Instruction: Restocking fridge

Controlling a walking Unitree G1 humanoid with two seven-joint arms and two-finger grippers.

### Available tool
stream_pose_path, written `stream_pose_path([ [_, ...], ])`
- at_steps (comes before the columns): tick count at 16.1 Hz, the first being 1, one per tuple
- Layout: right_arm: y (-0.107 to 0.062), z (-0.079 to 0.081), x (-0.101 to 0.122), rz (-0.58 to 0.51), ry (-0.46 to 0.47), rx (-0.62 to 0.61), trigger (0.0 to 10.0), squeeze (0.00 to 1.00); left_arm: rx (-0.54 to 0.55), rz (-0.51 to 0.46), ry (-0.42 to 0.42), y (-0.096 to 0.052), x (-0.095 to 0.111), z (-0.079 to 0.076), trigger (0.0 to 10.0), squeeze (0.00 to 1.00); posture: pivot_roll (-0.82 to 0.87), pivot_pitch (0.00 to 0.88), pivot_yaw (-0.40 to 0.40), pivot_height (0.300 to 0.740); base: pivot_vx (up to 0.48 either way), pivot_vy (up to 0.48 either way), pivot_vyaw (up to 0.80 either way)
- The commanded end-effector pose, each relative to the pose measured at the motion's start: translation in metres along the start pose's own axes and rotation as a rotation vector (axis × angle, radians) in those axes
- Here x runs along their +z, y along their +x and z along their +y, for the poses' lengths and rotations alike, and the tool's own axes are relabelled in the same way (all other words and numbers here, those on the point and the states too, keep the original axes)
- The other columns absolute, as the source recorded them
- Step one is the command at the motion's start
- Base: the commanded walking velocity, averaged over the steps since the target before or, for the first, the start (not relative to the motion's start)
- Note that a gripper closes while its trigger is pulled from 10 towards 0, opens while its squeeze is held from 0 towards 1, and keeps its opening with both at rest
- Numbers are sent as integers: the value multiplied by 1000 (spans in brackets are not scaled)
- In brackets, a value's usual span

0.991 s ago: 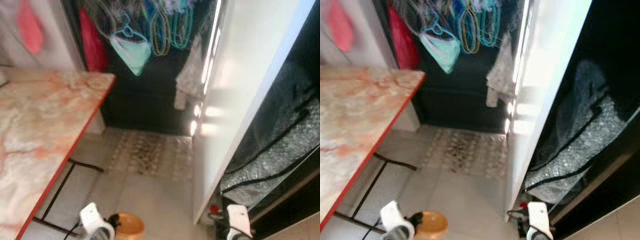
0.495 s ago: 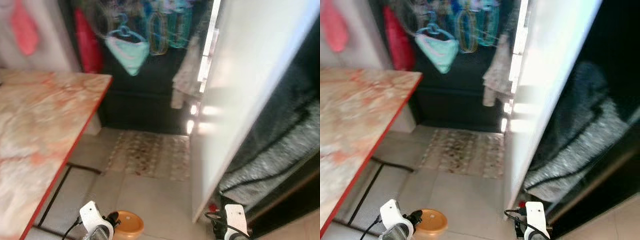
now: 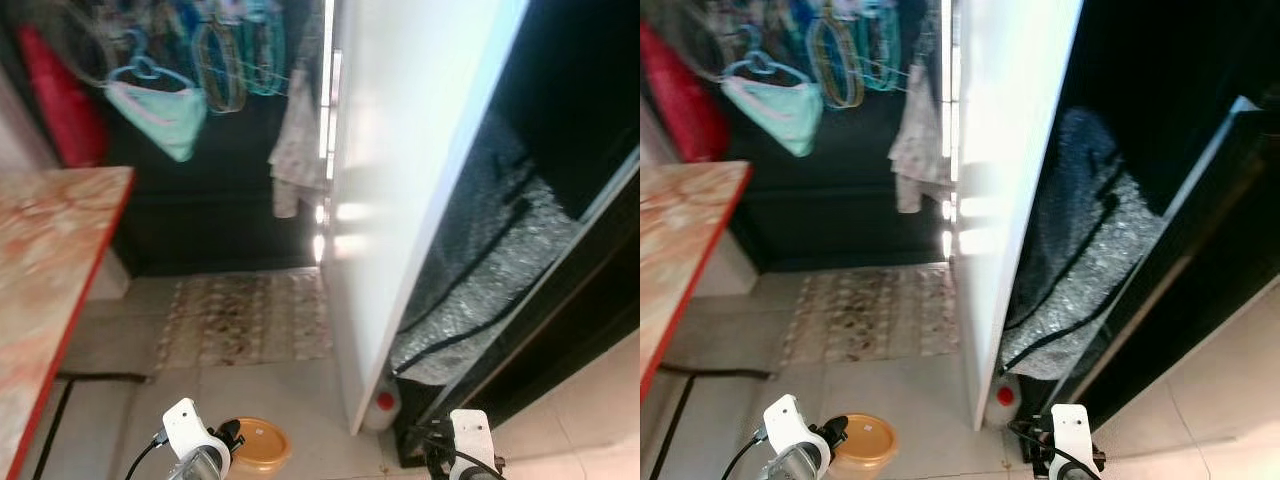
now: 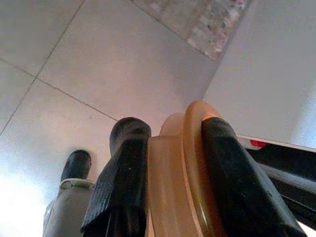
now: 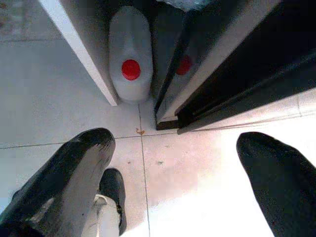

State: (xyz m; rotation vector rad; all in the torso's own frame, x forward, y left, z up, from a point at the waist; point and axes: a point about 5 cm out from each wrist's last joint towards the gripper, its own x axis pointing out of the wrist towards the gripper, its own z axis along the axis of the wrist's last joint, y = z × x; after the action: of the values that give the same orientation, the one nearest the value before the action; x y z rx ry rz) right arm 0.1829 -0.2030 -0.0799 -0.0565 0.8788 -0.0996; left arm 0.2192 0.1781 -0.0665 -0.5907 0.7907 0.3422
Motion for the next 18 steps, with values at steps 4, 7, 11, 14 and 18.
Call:
stream_pose_path([
  [4,0,2,-2,12,7,5,10000,0,4,-8,21,0,3,1,10000,0,-114,0,16,740,0,0,-800],
  [7,0,3,-2,13,11,4,10000,0,2,-5,25,1,4,0,10000,0,-115,0,20,740,0,94,-800],
  [11,0,4,0,11,17,2,10000,0,-5,-6,41,1,6,-2,10000,0,-114,1,27,740,0,88,-800],
  [14,1,4,0,11,22,0,10000,0,-6,-9,42,1,7,-2,10000,0,-113,5,30,740,0,0,-800],
  [18,1,5,2,7,-8,4,10000,0,-12,-9,44,2,8,-5,10000,0,-111,7,33,740,0,0,-800],
])
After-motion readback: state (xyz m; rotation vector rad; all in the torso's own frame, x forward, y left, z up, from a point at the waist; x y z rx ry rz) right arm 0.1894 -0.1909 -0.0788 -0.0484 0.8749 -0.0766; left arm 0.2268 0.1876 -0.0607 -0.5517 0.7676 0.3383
